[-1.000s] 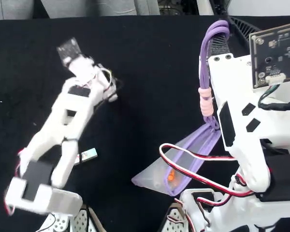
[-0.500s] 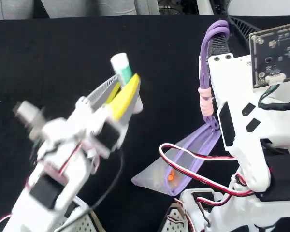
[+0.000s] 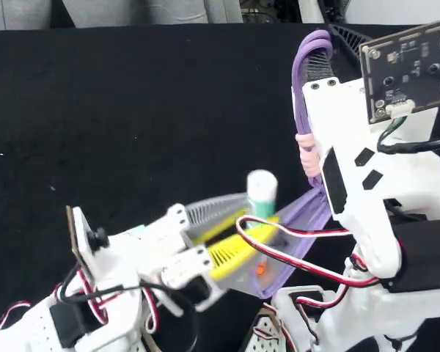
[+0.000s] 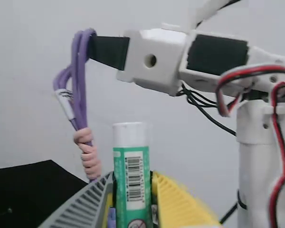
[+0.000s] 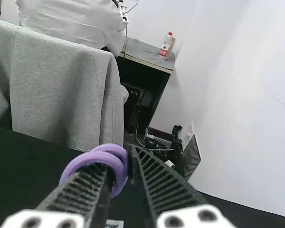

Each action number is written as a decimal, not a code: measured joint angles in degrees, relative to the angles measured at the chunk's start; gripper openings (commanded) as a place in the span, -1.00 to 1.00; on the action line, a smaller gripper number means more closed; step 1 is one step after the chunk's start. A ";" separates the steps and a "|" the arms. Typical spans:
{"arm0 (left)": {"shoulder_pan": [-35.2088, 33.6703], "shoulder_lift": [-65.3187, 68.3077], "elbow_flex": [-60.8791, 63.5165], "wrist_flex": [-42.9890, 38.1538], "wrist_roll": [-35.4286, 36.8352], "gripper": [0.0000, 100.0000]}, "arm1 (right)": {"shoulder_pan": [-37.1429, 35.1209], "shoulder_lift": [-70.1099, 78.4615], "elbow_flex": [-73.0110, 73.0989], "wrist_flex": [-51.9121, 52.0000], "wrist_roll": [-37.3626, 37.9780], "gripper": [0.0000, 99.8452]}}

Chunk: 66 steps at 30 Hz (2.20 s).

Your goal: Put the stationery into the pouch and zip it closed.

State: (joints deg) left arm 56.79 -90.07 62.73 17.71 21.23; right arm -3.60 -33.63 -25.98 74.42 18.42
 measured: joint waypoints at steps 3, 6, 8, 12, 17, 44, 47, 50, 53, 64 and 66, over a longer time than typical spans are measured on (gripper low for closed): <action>4.22 0.00 0.00 0.18 0.00 -0.94 | 0.00 0.00 0.00 0.00 0.00 -0.98; 7.30 0.00 0.00 0.18 0.00 -0.94 | 0.00 0.00 0.00 0.00 0.00 -0.98; 9.14 0.00 0.00 0.18 0.00 -0.94 | 0.00 0.00 0.00 0.00 0.00 -0.98; 11.60 1.05 0.00 -0.09 0.00 -0.94 | 0.00 0.00 0.00 0.00 0.00 -0.98; 10.90 6.42 2.37 -6.15 -4.75 -0.94 | 0.00 0.00 0.00 0.00 0.00 -0.98; -5.10 8.70 17.49 -17.32 -13.89 -0.75 | 0.00 0.00 0.00 0.00 0.00 -0.98; -5.10 8.70 17.67 -16.26 -13.89 -0.74 | 0.00 0.00 0.00 0.00 0.00 -0.98; -5.10 8.62 16.62 -11.25 -13.89 -0.74 | 0.00 0.00 0.00 0.00 0.00 -0.98; -5.10 8.62 13.89 -7.03 -13.45 -0.74 | 0.00 0.00 0.00 0.00 0.00 -0.98; -5.10 8.62 7.03 7.38 -9.85 -0.56 | 0.00 0.00 0.00 0.00 0.00 -0.98; -5.19 8.62 6.15 9.58 -9.85 -0.56 | 0.00 0.00 0.00 0.00 0.00 -0.98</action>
State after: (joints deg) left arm 51.60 -81.45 68.88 27.30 11.38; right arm -3.60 -33.63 -25.98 74.42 18.42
